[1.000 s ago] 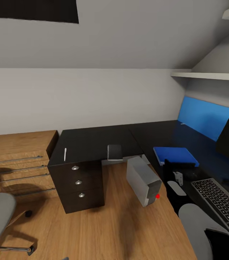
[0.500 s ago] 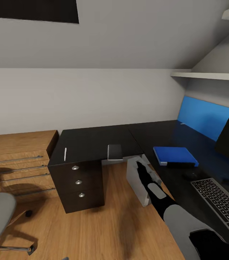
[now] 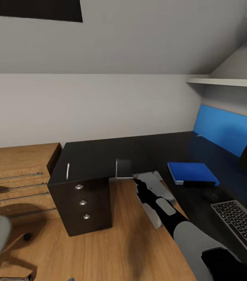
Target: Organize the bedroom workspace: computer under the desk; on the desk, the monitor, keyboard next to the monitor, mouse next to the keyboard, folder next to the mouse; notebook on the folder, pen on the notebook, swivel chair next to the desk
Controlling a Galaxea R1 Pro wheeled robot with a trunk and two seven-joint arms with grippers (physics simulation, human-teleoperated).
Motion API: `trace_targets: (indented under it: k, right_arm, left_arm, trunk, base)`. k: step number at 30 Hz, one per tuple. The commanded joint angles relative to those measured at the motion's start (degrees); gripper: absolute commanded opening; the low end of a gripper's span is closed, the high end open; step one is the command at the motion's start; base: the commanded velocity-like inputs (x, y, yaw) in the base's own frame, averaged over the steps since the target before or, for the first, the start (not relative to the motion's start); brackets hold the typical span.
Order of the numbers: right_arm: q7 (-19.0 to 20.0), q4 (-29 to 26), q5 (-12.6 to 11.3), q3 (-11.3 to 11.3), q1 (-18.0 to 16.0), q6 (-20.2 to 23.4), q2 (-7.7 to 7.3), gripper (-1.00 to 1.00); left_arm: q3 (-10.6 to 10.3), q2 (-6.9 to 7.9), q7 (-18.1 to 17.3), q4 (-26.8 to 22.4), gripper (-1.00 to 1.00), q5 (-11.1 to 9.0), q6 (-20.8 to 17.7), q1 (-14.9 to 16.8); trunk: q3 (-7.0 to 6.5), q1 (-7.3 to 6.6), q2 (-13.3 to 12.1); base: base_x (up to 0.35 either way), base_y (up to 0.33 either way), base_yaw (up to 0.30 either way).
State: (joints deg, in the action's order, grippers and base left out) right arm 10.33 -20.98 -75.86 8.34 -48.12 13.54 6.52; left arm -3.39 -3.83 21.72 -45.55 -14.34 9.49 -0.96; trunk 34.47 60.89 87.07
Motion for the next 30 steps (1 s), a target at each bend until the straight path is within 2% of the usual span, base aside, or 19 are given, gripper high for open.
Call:
trace_targets:
  k: [1, 11, 17, 20, 25, 26, 30]
  right_arm:
    - [2.7, 0.17, -0.33, 0.13, 0.0, 0.18, 0.12, 1.0]
    - [4.65, 0.23, -0.3, 0.1, 0.35, 0.12, 0.16, 1.0]
    - [4.63, 1.93, -0.15, -0.05, 0.39, -1.2, -0.16, 1.0]
    - [4.61, 2.47, -0.16, -0.03, 0.39, -2.5, -0.17, 1.0]
    - [4.61, 2.58, -0.14, 0.05, 0.39, -2.99, -0.05, 1.0]
    - [4.62, 2.64, -0.11, 0.12, 0.39, -3.4, 0.05, 1.0]
    - [4.63, 2.68, -0.01, 0.26, 0.4, -4.91, 0.22, 1.0]
  left_arm:
    - [-0.22, 0.05, 0.22, -0.14, 1.0, -0.6, 0.27, -0.01]
    - [-0.22, 0.06, -0.01, -0.59, 1.0, -0.68, 0.31, -0.01]
    - [-0.3, 0.42, -0.56, -3.56, 1.0, -0.8, 0.06, -0.01]
    - [-0.34, 0.28, -0.54, -5.85, 1.0, -0.85, -0.28, -0.01]
    - [-0.31, 0.3, -0.54, -6.61, 1.0, -0.95, -0.46, -0.01]
    - [-0.32, 0.31, -0.57, -6.79, 1.0, -1.04, -1.38, -0.01]
    - [-0.25, 0.63, -2.47, -11.09, 1.0, -1.62, -10.47, -0.03]
  trunk:
    - [0.04, 0.03, 0.02]
    - [0.04, 0.03, 0.02]
    - [0.04, 0.03, 0.02]
    - [0.58, 0.69, 1.22]
    - [1.48, 1.79, 3.23]
    - [1.66, 2.01, 3.63]
    - [2.38, 2.89, 5.23]
  base:
    - [0.321, 0.037, 0.0]
    - [0.286, 0.045, 0.0]
    - [0.134, 0.002, 0.0]
    - [0.019, 0.0, 0.0]
    - [0.003, 0.0, 0.0]
    - [0.0, 0.0, 0.0]
    - [0.0, 0.0, 0.0]
